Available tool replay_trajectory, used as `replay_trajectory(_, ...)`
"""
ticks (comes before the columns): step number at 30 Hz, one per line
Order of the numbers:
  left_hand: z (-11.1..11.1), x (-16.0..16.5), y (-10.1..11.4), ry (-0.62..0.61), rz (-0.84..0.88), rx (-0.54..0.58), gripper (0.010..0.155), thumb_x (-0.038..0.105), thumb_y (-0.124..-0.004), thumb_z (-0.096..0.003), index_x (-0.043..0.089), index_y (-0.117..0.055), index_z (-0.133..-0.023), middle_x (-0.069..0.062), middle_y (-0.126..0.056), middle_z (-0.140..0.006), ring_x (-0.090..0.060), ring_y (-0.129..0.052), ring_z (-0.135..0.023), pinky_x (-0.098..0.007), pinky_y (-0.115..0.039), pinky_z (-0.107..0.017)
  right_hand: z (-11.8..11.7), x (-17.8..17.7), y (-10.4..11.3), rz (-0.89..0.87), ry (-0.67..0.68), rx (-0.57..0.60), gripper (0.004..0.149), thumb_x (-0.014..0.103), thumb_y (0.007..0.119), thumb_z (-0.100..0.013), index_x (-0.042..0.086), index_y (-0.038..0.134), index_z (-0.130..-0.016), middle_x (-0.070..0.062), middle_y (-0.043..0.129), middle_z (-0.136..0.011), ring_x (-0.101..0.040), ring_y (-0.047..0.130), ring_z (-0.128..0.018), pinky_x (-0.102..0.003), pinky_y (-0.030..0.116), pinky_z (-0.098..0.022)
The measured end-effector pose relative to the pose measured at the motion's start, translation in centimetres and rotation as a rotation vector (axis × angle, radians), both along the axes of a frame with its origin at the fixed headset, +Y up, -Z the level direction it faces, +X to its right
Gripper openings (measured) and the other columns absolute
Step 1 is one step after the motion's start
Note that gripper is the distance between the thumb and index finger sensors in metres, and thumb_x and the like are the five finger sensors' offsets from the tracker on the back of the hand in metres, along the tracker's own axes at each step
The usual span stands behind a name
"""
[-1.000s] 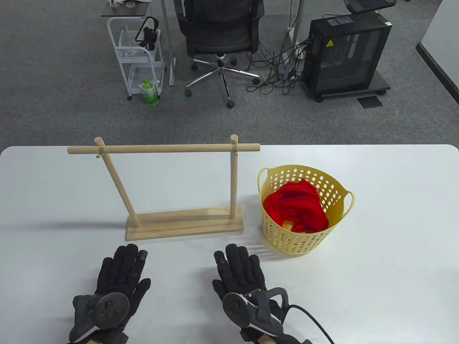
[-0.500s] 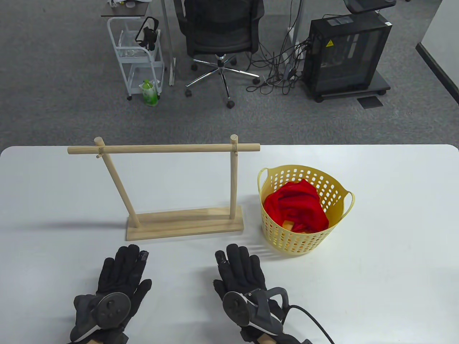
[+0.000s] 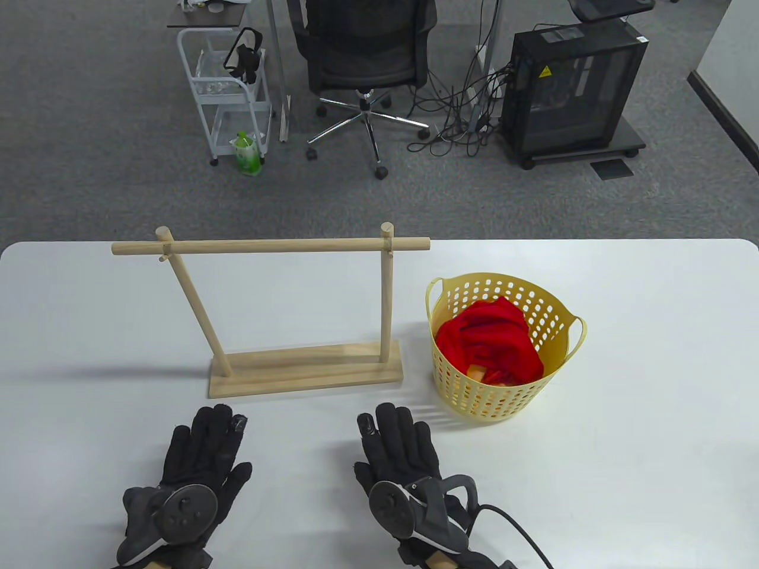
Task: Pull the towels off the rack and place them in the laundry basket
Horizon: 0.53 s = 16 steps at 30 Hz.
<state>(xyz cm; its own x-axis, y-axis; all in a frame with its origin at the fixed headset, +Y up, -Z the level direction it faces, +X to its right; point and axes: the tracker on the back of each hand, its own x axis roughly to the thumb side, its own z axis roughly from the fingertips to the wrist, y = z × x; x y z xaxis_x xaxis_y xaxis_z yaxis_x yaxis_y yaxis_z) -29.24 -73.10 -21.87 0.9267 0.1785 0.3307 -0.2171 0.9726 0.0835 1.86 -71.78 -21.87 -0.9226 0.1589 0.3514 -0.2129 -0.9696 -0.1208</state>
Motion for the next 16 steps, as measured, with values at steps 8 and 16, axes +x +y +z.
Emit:
replay_trajectory(8, -0.03, 0.05, -0.06, 0.005, -0.005, -0.011, 0.069, 0.054, -0.045, -0.0633, 0.028, -0.025, -0.123, 0.003, -0.015, -0.131, -0.024, -0.012, -0.121, -0.045, -0.009, -0.088, -0.02, 0.03, -0.05, 0.001, 0.001, -0.005, 0.067, 0.048, 0.046, -0.062, 0.020, 0.029, -0.121, -0.012, 0.014, -0.122, -0.037, 0.024, -0.111, -0.051, 0.024, -0.082)
replay_trajectory(16, -0.03, 0.12, -0.07, 0.000, -0.013, -0.022, 0.069, 0.055, -0.045, -0.0632, 0.028, -0.025, -0.123, 0.002, -0.015, -0.131, -0.024, -0.012, -0.121, -0.045, -0.009, -0.088, 0.01, 0.08, -0.09, -0.007, 0.003, -0.021, 0.067, 0.048, 0.046, -0.062, 0.020, 0.028, -0.121, -0.012, 0.014, -0.122, -0.037, 0.024, -0.111, -0.051, 0.024, -0.082)
